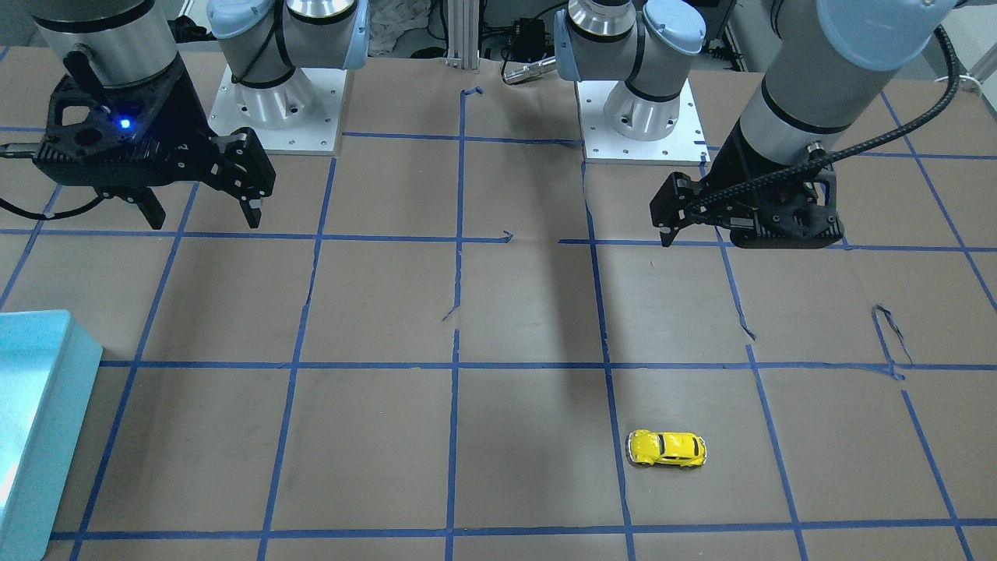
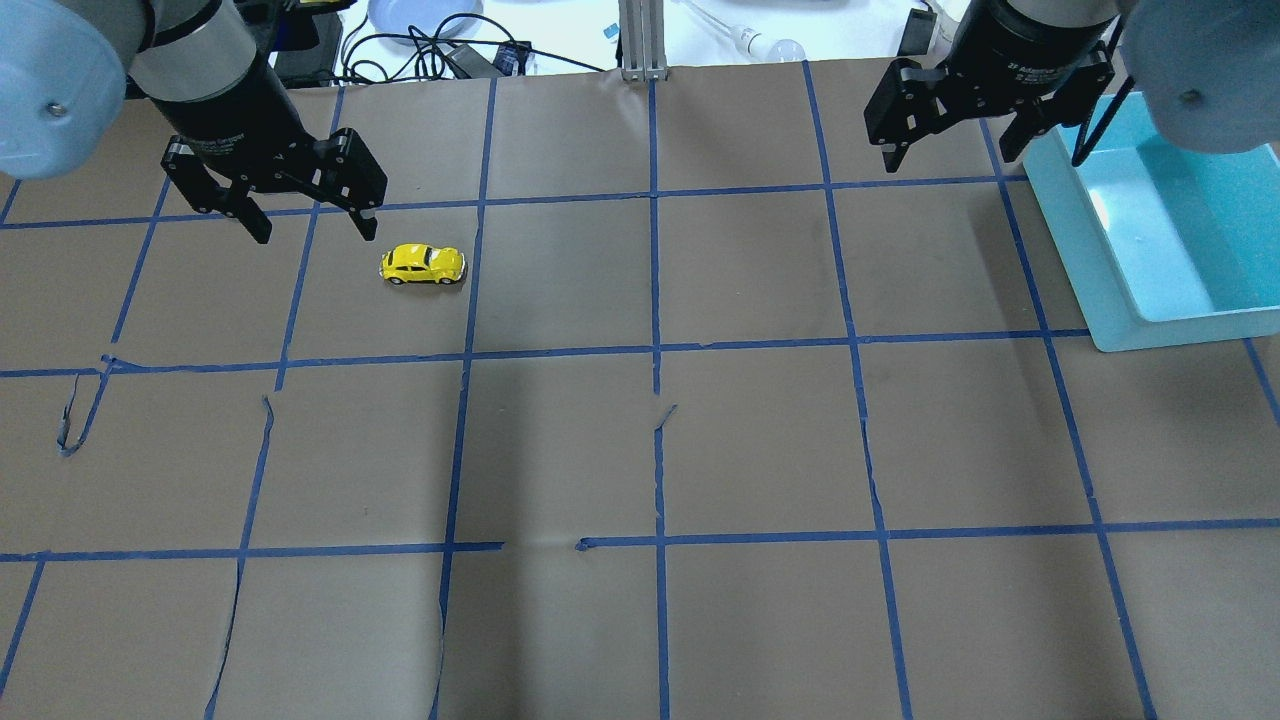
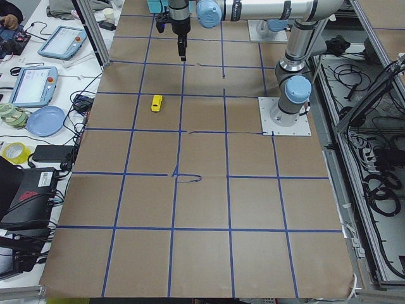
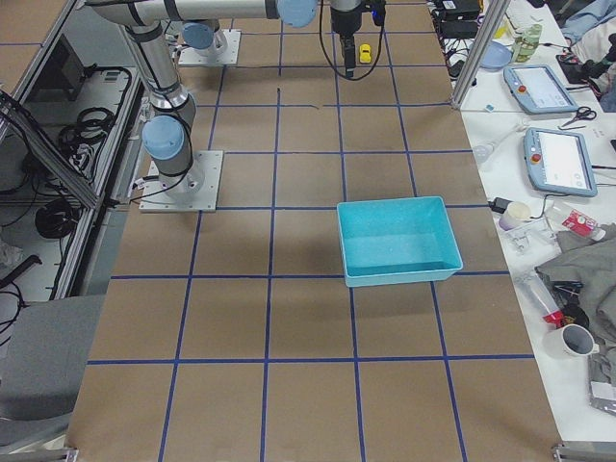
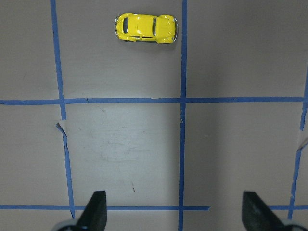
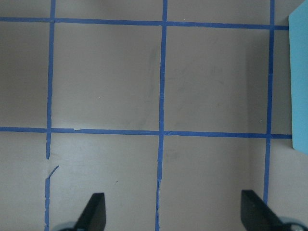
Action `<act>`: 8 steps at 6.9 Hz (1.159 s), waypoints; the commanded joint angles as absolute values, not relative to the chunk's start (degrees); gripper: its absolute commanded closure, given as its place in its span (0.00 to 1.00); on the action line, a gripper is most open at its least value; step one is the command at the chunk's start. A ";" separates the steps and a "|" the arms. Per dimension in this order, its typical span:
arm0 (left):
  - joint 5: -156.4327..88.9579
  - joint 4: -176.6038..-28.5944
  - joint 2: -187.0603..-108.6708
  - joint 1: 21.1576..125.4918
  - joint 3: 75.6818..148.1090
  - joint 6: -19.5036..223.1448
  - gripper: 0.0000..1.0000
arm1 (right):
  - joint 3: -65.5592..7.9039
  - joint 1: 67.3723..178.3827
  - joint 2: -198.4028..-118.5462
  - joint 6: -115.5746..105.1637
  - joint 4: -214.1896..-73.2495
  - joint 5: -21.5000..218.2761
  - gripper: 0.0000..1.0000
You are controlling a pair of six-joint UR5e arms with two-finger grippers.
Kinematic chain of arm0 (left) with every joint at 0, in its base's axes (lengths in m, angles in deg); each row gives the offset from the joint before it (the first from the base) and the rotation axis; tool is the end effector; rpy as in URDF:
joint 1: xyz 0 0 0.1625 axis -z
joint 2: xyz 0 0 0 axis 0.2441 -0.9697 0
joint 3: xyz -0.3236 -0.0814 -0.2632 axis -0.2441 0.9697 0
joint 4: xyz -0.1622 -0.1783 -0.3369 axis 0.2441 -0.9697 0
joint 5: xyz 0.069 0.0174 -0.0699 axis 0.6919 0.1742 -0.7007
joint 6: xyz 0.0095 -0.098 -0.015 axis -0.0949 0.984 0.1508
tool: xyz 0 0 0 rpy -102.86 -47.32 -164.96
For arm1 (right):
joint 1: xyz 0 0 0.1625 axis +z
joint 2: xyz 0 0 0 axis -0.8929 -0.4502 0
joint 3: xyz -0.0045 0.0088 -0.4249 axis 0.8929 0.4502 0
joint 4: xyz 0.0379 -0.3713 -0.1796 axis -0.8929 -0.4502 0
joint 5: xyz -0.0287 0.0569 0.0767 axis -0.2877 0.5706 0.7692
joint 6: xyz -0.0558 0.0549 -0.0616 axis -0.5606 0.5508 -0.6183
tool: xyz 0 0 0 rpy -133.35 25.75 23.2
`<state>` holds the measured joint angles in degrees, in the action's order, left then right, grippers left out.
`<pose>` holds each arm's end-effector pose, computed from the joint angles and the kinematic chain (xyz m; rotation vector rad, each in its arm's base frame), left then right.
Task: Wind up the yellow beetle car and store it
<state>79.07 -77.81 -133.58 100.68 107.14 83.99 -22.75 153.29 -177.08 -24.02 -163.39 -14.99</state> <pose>-0.0992 -0.5328 0.4706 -0.0086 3.1211 0.0840 0.1331 -0.5163 0.5135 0.0636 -3.1243 0.2184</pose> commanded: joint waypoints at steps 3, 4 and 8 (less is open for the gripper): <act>78.59 -78.08 -133.54 100.53 107.15 84.27 0.00 | -22.76 153.25 -177.08 -24.17 -163.30 -15.07 0.00; 78.59 -77.90 -133.89 100.44 107.23 84.28 0.00 | -22.76 153.25 -177.08 -24.17 -163.39 -14.99 0.00; 78.41 -67.03 -135.83 100.09 109.95 109.42 0.00 | -22.76 153.33 -177.08 -24.17 -163.30 -15.07 0.00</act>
